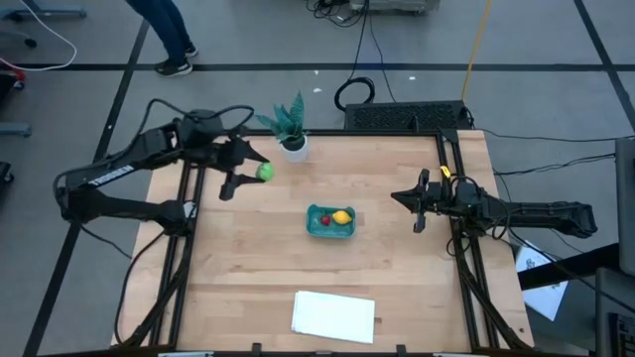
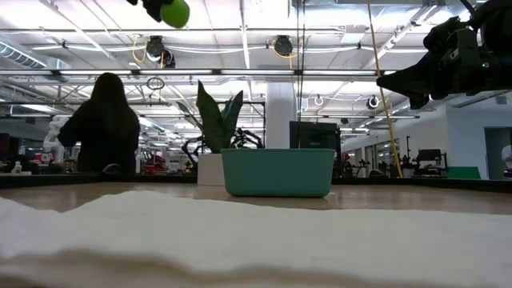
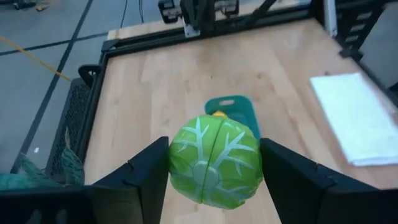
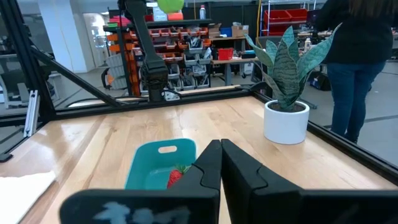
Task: Pick and placing Produce into tupperware
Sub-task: Put the green cabbage into the blue container
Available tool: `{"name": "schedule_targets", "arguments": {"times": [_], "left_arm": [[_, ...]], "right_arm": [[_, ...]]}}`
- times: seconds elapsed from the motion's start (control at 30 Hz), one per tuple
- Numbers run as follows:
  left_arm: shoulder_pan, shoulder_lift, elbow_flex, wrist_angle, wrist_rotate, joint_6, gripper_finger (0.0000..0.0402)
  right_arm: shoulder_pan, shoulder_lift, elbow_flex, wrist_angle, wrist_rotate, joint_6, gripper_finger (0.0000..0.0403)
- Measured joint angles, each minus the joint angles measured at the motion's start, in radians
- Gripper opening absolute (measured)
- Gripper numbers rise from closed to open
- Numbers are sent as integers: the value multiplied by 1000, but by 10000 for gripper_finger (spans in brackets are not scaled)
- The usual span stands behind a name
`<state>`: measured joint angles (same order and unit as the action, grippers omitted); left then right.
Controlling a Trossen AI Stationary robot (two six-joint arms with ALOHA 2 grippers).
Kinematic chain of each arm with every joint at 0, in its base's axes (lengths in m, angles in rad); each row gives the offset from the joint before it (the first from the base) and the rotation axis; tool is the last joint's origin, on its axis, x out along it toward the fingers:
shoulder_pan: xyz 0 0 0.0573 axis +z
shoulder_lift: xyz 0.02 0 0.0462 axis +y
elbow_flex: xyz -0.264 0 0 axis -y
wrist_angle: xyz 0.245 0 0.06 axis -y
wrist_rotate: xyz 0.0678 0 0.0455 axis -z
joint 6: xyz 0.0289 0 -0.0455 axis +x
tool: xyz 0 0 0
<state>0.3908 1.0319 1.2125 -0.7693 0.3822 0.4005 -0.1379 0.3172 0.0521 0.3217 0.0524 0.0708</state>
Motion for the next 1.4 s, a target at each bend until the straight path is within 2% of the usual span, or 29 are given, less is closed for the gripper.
{"name": "schedule_targets", "arguments": {"times": [0.13, 0.4, 0.8, 1.0, 1.4], "left_arm": [[1, -49, 0, -16, 66, -44, 223], [0, -149, 0, -54, 59, -94, 193], [1, -225, -7, -123, 56, -141, 196], [16, -257, -119, -60, 39, -179, 202], [63, -353, -452, 343, 111, -261, 208]], "right_arm": [[0, 0, 0, -1, 0, 0, 0], [0, 0, 0, -3, 0, 0, 0], [0, 0, 0, -1, 0, 14, 0], [0, 0, 0, -1, 0, 15, 0], [0, 0, 0, -1, 0, 22, 0]]}}
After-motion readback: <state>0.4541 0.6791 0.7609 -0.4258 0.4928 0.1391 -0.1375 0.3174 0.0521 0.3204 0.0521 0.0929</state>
